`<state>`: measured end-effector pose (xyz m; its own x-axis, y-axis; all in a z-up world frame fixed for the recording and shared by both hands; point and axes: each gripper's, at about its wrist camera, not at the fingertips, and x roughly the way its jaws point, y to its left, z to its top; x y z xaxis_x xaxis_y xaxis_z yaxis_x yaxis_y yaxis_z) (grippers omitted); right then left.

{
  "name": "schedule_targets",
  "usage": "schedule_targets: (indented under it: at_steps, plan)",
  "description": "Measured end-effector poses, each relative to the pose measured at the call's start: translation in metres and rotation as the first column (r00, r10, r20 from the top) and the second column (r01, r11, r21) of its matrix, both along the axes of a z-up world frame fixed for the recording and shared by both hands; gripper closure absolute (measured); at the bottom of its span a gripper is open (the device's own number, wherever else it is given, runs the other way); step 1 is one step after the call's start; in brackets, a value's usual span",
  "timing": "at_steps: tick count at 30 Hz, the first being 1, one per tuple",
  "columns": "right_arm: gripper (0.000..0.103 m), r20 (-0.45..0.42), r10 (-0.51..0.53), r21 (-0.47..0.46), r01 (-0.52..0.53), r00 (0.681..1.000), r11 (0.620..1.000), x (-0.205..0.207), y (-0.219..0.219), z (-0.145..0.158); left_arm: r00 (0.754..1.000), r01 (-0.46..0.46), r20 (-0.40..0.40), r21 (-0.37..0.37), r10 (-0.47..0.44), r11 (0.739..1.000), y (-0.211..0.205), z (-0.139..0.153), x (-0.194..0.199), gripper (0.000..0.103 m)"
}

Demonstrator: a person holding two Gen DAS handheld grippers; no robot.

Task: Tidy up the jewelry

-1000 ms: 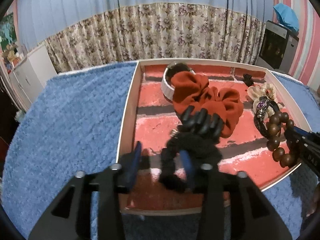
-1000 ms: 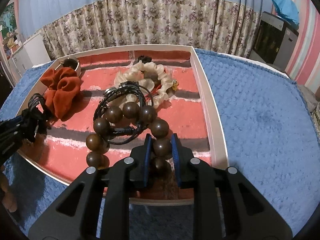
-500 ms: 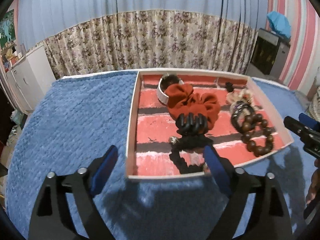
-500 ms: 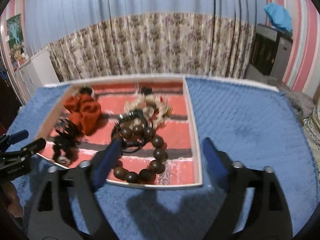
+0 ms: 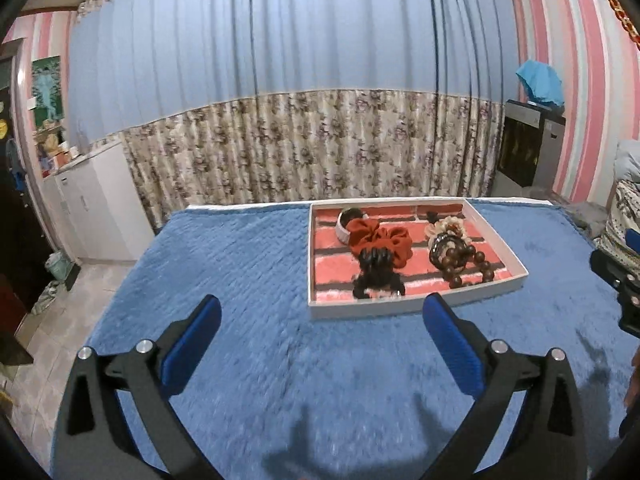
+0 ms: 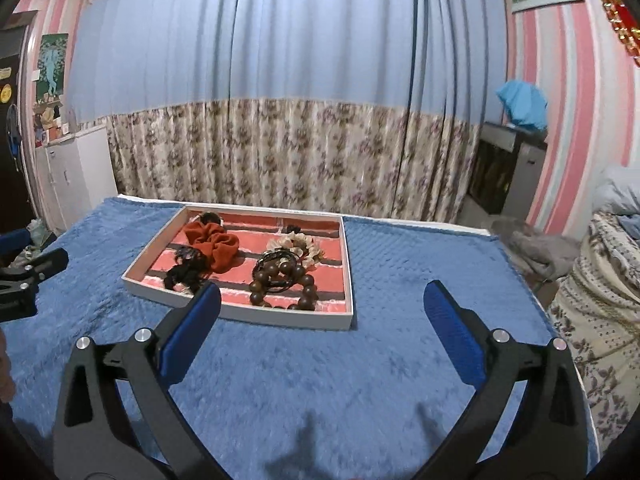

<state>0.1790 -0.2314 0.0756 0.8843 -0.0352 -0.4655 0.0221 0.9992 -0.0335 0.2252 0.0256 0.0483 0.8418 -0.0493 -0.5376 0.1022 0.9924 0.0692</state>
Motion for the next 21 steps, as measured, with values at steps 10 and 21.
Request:
schedule_targets:
  at_steps: [10, 21]
  plan:
    - [0.004, -0.006, -0.024, 0.046, 0.024, 1.000, 0.999, -0.070, 0.006, -0.004, 1.000, 0.006, 0.009, -0.048, -0.005, 0.999, -0.006, -0.009, -0.071, 0.005]
    - [0.004, -0.014, -0.084, 0.005, 0.084, 0.996, 0.996, -0.095, 0.013, -0.016, 1.000, 0.016, 0.000, -0.069, -0.016, 0.997, -0.007, -0.018, -0.092, 0.005]
